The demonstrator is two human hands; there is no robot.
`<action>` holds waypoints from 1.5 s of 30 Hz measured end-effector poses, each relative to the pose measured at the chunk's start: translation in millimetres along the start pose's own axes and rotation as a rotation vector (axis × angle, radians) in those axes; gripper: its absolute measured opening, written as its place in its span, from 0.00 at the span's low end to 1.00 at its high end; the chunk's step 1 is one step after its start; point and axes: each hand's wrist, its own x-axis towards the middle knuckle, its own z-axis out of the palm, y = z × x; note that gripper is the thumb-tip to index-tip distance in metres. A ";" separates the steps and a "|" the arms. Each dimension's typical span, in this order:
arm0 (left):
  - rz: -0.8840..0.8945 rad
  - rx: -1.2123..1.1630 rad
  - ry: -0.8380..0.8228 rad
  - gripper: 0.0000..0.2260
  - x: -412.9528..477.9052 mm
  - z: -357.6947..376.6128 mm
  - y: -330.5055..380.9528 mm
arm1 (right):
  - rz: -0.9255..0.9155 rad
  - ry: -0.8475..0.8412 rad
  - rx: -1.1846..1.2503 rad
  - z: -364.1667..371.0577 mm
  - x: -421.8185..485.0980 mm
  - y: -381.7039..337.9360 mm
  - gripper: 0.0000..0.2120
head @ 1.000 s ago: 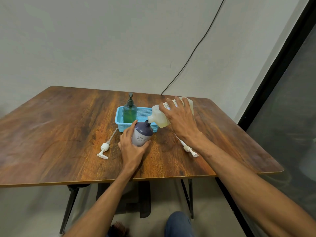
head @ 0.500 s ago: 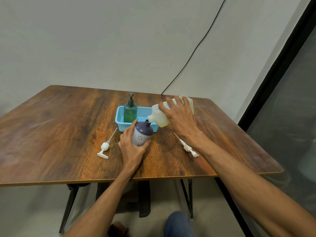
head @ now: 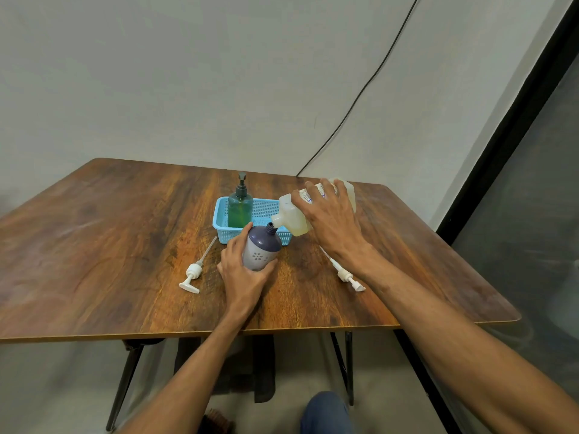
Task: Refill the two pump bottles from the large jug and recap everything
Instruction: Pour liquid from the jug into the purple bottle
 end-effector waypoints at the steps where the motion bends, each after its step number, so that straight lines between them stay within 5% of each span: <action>1: 0.001 0.001 0.000 0.40 -0.1 -0.2 -0.2 | 0.000 0.001 -0.001 -0.2 0.0 -0.1 0.31; 45: -0.011 0.013 -0.006 0.39 -0.7 -0.9 0.6 | -0.056 0.039 -0.018 -4.7 3.0 -0.2 0.28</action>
